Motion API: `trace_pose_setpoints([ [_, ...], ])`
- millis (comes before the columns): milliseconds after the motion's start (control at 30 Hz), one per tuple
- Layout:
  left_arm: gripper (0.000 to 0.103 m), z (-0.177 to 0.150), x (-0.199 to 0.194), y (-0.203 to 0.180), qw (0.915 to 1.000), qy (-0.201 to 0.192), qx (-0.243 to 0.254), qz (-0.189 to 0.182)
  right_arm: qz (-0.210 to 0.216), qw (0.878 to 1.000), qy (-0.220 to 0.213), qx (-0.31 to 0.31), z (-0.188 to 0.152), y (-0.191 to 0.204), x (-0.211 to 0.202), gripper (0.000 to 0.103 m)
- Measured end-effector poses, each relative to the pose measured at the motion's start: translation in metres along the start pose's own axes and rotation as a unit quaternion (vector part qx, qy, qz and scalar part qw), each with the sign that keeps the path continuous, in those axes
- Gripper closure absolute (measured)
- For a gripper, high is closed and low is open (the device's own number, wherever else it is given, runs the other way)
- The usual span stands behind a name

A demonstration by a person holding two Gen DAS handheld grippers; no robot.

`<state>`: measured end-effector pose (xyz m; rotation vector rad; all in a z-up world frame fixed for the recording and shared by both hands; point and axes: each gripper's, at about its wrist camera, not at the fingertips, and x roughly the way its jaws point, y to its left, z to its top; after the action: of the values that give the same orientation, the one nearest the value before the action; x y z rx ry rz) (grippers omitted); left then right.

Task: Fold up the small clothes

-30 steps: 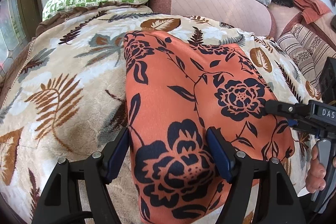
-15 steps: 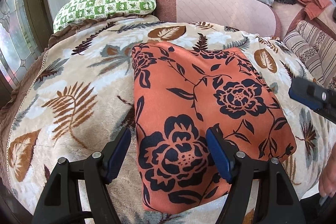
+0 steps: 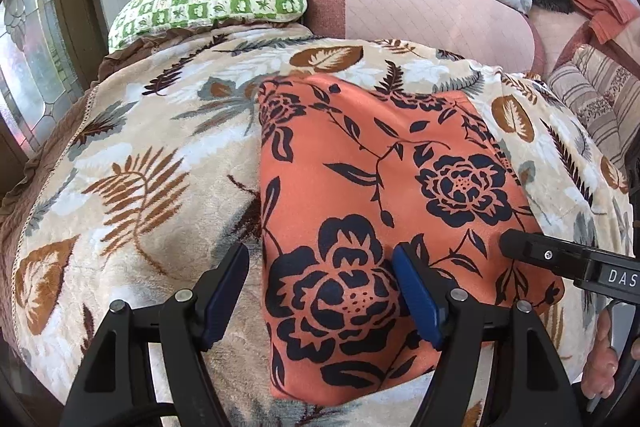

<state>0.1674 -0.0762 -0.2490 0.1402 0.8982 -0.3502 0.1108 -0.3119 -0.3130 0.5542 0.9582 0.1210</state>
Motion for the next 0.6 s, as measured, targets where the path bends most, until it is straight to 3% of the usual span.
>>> trace_pose_setpoints([
  [200, 0.028, -0.003, -0.032, 0.003, 0.9991, -0.026, -0.011, 0.033, -0.021, 0.997, -0.068, -0.019, -0.001, 0.007, -0.03, 0.048],
  [400, 0.028, 0.001, -0.067, 0.004, 0.9967, -0.047, -0.007, 0.065, -0.052, 0.987, -0.149, -0.035, -0.015, 0.024, -0.073, 0.044],
  [600, 0.027, 0.012, -0.103, 0.004, 0.9924, -0.084, 0.0, 0.09, -0.088, 0.978, -0.181, -0.058, -0.038, 0.038, -0.105, 0.044],
])
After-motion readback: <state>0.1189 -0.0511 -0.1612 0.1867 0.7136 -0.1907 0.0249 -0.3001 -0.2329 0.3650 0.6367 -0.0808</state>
